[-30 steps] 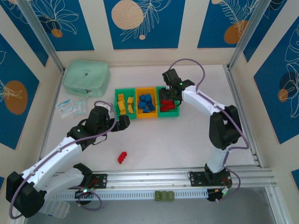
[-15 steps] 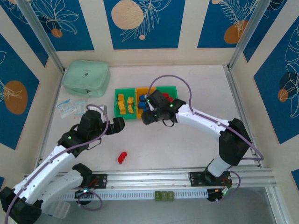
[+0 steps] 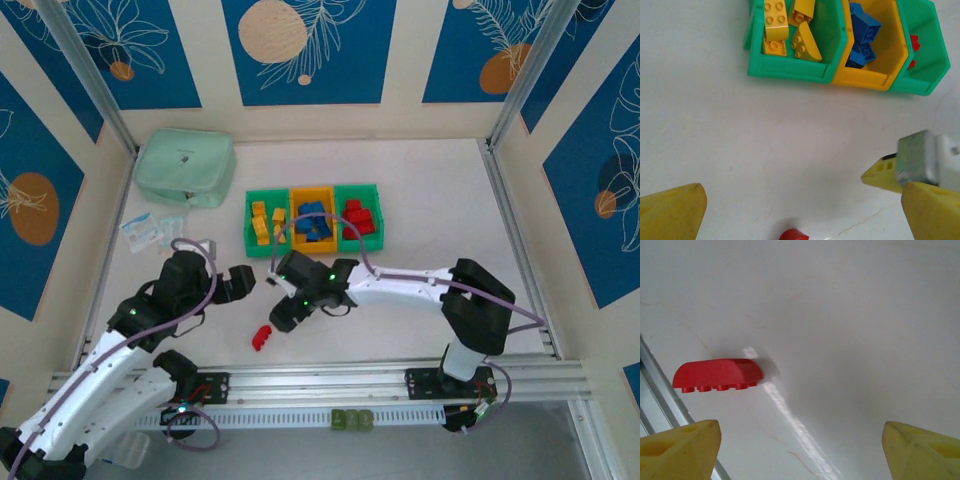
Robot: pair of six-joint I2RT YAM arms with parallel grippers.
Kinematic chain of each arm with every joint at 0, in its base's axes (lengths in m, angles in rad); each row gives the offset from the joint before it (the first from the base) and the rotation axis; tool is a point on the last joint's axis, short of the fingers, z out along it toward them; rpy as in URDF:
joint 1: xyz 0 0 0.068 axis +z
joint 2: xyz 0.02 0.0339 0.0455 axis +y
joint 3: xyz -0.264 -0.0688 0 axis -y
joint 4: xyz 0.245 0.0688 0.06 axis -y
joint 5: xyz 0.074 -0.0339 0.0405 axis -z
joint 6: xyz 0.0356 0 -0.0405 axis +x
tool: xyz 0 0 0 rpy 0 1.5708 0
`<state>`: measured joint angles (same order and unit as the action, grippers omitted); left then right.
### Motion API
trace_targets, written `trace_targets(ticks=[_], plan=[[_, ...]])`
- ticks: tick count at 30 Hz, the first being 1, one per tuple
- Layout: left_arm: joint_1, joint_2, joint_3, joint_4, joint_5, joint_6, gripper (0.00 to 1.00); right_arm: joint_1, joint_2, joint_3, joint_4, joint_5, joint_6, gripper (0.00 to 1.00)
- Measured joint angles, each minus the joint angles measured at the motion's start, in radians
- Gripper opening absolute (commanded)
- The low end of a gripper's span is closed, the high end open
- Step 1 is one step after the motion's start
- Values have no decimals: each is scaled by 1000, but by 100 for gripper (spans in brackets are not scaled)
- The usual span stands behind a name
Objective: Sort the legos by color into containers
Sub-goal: Pick up the lego from the bottom-center of the table.
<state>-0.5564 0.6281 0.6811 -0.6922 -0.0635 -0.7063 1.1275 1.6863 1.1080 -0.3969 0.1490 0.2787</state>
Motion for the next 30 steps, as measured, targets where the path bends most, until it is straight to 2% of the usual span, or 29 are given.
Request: trace_targets(ticks=[11,20,30], plan=[[1,-74,-1,-100,-50,-27,99,129,77,-13,100,-12,-74,87],[2,-78,-1,-138,-75,-30,99,142,177,10,123,-1,-115,89],[5,-87,-1,-159,-108,-30,99,157,217,56,133,11,-118,93]])
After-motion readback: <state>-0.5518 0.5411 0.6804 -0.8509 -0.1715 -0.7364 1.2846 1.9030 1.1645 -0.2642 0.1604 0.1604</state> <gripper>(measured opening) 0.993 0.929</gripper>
